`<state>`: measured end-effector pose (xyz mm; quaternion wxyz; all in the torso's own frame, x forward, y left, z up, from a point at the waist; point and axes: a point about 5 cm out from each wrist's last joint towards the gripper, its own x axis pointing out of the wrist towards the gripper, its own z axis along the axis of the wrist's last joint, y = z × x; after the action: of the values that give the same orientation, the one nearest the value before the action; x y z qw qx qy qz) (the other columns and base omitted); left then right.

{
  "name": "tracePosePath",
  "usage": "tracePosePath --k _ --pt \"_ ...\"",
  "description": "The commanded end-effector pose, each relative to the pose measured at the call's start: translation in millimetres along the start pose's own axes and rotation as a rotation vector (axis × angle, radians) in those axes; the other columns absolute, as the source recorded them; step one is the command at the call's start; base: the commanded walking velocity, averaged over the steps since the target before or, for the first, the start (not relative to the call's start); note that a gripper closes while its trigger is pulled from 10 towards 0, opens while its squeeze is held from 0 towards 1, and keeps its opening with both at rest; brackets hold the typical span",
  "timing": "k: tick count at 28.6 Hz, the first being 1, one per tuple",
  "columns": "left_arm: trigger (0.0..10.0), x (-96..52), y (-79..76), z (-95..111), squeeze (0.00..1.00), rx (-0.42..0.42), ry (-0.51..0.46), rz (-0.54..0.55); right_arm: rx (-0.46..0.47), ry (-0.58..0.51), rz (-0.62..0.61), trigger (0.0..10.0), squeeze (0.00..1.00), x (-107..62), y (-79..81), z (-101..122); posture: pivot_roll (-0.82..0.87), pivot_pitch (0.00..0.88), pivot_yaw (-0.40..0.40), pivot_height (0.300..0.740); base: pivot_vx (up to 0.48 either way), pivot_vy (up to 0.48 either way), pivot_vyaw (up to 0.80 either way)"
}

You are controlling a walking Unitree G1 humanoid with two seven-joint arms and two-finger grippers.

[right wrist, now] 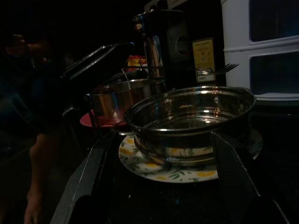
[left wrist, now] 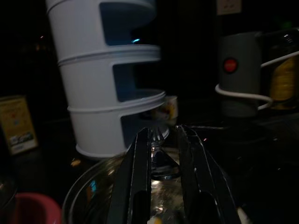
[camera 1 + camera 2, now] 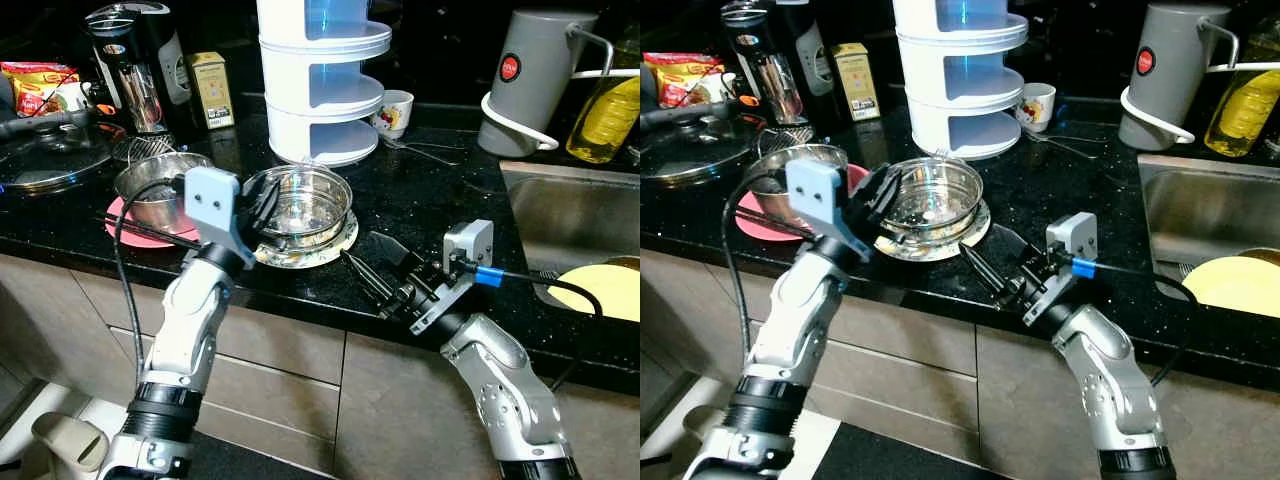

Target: Kitchen organization

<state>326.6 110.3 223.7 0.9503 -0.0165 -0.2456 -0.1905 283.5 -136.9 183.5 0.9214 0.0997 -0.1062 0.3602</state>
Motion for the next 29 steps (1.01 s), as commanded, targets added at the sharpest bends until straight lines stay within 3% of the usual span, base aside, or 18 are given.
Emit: tracePosePath --k 1,3,4,5,6,21,29 --pt "0.0 3.8 -1.7 8 0.00 -0.009 -0.022 -0.012 0.013 0.003 -0.027 10.0 0.00 -0.3 -3.8 -2 -0.07 0.000 0.016 0.740 0.000 0.000 0.00" --pt "0.4 6.8 -2.5 11 0.00 -0.015 -0.027 -0.024 0.015 -0.002 -0.058 10.0 0.00 -0.5 -8.4 -1 -0.07 0.000 0.017 0.740 0.000 0.000 -0.80" --pt "7.6 8.1 -2.0 13 0.00 -0.026 -0.028 -0.025 0.017 -0.009 -0.072 10.0 0.00 -0.7 -10.5 1 -0.07 0.000 0.019 0.740 0.000 0.000 -0.80" --pt "7.6 8.1 -2.0 13 0.00 -0.026 -0.028 -0.025 0.017 -0.009 -0.072 10.0 0.00 -0.7 -10.5 1 -0.07 0.000 0.019 0.740 0.000 0.000 -0.80" --pt "10.0 9.1 -0.8 14 0.00 -0.033 -0.029 -0.024 0.021 -0.020 -0.092 10.0 0.00 -1.1 -13.2 2 -0.07 0.000 0.021 0.740 0.000 0.000 -0.80" --pt "10.0 11.3 -0.1 9 0.00 -0.017 0.021 -0.059 0.014 -0.050 -0.217 10.0 0.00 -5.8 -29.1 6 -0.08 0.000 0.029 0.740 0.000 0.000 -0.80" --pt "10.0 16.4 -7.4 10 0.00 -0.073 0.013 -0.117 0.006 -0.045 -0.242 10.0 0.00 -6.8 -32.0 6 -0.08 0.000 0.030 0.740 0.000 0.000 -0.80"
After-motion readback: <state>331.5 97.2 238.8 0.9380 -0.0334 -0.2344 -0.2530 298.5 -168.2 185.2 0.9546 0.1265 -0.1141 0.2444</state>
